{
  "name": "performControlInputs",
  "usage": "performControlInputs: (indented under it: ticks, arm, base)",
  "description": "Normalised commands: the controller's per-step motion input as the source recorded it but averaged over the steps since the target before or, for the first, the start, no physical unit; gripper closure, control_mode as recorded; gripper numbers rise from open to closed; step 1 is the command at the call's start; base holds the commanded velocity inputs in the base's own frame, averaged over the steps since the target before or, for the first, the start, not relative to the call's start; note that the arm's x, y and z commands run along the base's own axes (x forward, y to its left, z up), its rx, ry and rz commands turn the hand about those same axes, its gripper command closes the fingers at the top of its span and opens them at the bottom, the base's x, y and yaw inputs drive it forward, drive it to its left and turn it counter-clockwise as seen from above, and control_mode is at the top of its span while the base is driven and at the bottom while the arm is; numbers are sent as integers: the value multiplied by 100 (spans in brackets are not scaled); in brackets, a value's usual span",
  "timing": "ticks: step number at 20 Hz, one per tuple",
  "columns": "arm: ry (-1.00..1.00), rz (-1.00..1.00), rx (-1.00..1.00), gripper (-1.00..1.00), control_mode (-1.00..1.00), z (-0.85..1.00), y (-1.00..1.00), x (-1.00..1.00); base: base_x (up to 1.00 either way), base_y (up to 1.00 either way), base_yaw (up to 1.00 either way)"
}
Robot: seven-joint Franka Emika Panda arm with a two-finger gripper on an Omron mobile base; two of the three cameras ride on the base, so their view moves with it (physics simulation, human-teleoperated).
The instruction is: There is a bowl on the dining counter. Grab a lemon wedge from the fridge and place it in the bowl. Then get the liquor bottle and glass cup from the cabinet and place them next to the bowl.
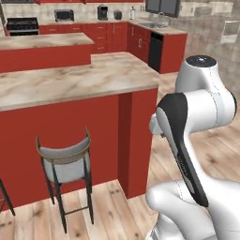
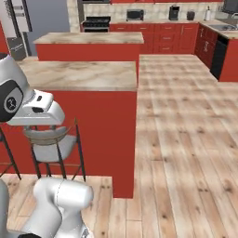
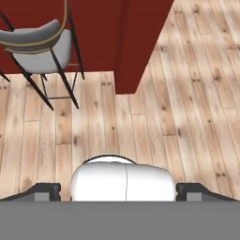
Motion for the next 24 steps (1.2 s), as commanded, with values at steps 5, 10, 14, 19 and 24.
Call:
performControlInputs:
  ticks: [5, 10, 14, 19, 24]
  arm:
    - [0, 0, 0, -100, 100, 0, 0, 0]
    - [0, 0, 0, -100, 100, 0, 0, 0]
    - [0, 0, 0, -100, 100, 0, 0, 0]
    - [0, 0, 0, -100, 100, 0, 0, 0]
    - [0, 0, 0, -100, 100, 0, 0, 0]
  base:
    - [33, -100, 0]
    - [42, -100, 0]
    - [59, -100, 0]
    - [88, -100, 2]
    - [100, -97, 10]
